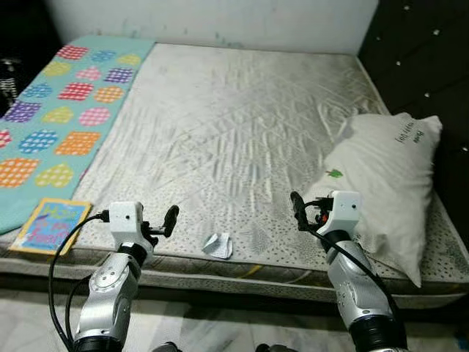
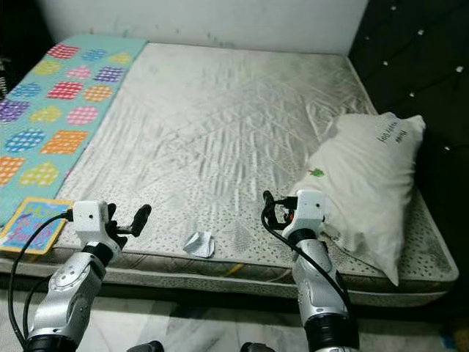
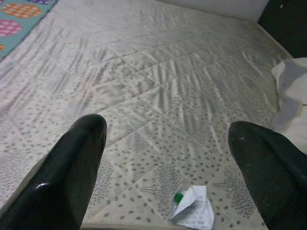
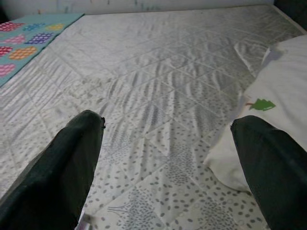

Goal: Clean up the room

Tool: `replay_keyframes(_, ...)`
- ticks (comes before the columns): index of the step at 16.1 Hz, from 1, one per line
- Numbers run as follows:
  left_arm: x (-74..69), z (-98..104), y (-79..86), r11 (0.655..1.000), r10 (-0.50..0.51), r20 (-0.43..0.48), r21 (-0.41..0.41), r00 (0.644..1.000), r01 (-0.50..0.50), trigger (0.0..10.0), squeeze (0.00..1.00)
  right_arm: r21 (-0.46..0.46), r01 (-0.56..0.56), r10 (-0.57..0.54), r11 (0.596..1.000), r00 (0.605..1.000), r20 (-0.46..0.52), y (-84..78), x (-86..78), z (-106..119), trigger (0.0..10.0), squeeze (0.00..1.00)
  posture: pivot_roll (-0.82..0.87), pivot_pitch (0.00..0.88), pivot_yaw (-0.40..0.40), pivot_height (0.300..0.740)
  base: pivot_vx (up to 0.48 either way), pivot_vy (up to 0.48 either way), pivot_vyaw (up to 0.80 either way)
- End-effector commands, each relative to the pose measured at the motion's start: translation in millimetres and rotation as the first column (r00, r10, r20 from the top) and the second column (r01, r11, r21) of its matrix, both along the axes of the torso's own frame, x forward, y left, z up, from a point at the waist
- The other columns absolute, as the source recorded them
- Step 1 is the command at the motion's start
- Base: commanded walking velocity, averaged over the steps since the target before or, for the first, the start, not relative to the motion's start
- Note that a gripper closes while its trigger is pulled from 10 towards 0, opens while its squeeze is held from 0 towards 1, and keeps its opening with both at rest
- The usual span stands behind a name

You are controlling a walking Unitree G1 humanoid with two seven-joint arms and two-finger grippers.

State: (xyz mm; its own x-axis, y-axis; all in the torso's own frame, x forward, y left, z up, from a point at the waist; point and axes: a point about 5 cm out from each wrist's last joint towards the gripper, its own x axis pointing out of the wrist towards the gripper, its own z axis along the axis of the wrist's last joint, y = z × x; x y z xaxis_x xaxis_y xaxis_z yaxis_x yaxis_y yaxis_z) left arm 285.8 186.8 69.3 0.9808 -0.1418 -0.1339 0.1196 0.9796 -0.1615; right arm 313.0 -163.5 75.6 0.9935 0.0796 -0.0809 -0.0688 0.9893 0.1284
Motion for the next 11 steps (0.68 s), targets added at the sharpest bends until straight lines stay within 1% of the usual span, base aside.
replay_keyframes(1, 0.3, -1.8, 0.2, 1.000, -0.008, -0.013, -0.002, 1.000, 0.008, 10.0, 0.00, 0.006, 0.010, -0.010, 1.000, 1.000, -0.004, -1.4, 0.9, -0.2, 10.0, 0.00, 0.04, 0.135, -0.020, 0.740, 0.000, 0.000, 0.00)
replay_keyframes(5, 0.7, -0.5, 0.5, 1.000, -0.003, -0.006, -0.009, 1.000, 0.003, 10.0, 0.00, 0.009, 0.010, -0.010, 1.000, 1.000, -0.008, -1.4, 1.6, 0.3, 10.0, 0.00, 0.04, 0.147, -0.022, 0.740, 0.000, 0.000, 0.00)
replay_keyframes(7, 0.7, -0.4, 0.4, 1.000, -0.002, -0.005, -0.014, 1.000, 0.002, 10.0, 0.00, 0.014, 0.012, -0.012, 1.000, 1.000, -0.013, -1.8, 1.7, -0.1, 10.0, 0.00, 0.04, 0.147, -0.024, 0.740, 0.000, 0.000, -0.80)
replay_keyframes(8, 0.7, -0.6, 0.3, 1.000, -0.002, -0.007, -0.018, 1.000, 0.002, 10.0, 0.00, 0.012, 0.012, -0.012, 1.000, 1.000, -0.012, -1.8, 1.7, -0.2, 10.0, 0.00, 0.04, 0.148, -0.024, 0.740, 0.000, 0.000, -0.52)
replay_keyframes(11, 0.7, -0.8, -0.3, 1.000, -0.003, -0.008, -0.026, 1.000, 0.002, 10.0, 0.00, 0.009, 0.011, -0.010, 1.000, 1.000, -0.013, -2.6, 1.7, -0.3, 10.0, 0.00, 0.04, 0.149, -0.028, 0.740, 0.000, 0.429, 0.00)
